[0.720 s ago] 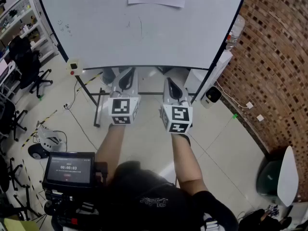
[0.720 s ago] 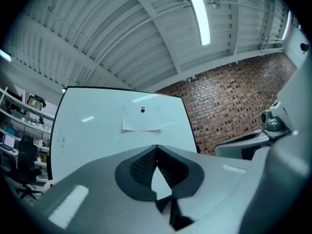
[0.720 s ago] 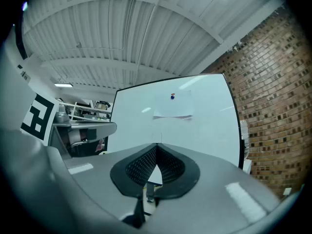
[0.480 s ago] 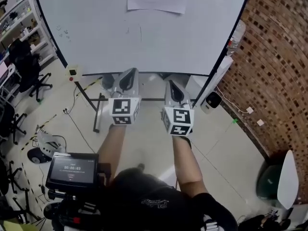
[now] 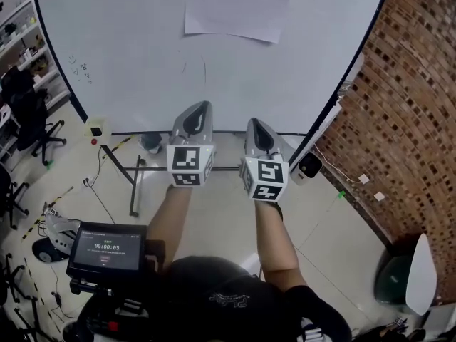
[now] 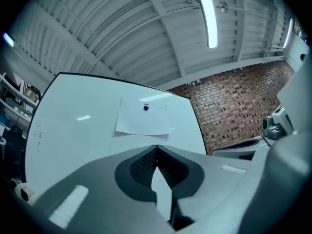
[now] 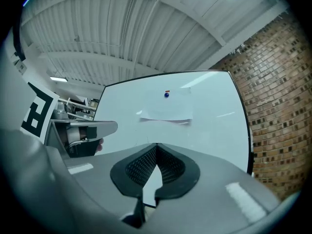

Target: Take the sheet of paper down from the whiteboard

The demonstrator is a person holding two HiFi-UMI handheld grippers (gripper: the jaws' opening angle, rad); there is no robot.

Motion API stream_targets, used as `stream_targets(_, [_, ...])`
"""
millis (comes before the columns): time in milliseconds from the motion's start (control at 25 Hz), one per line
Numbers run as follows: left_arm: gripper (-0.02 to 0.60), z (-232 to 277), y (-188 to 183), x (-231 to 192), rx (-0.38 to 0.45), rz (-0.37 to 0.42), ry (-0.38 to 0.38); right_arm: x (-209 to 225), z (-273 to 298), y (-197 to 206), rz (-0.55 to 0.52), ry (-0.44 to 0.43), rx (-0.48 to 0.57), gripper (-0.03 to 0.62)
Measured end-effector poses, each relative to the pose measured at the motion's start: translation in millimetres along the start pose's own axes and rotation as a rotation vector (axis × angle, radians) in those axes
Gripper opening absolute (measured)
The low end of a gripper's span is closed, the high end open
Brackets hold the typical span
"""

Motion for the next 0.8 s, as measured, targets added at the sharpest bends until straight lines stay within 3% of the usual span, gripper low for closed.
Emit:
stream_targets(320, [0.002,55,9,-21,-0.011,0.012,0.038,15,59,-4,0.015,0.039,-0.010,0.012])
stream_targets(520, [0.002,87,-5,-27,0.019,0.075,0.033,25,87,-7,0.017,0.024,0.001,0.012])
stream_targets(800, [0.002,130,-21,-31,0.052,0.198,-0.036,58,127,-3,0.037,-0.022,0.044,0.012])
Point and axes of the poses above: the fingertips, and each gripper's own axes: z forward along the fingers, x to its right, y out of its underside, the point moved 4 cm from there along -z, backward along the fingers, and after that the axes turned 3 degrees about -x, right-handed, at the moved point
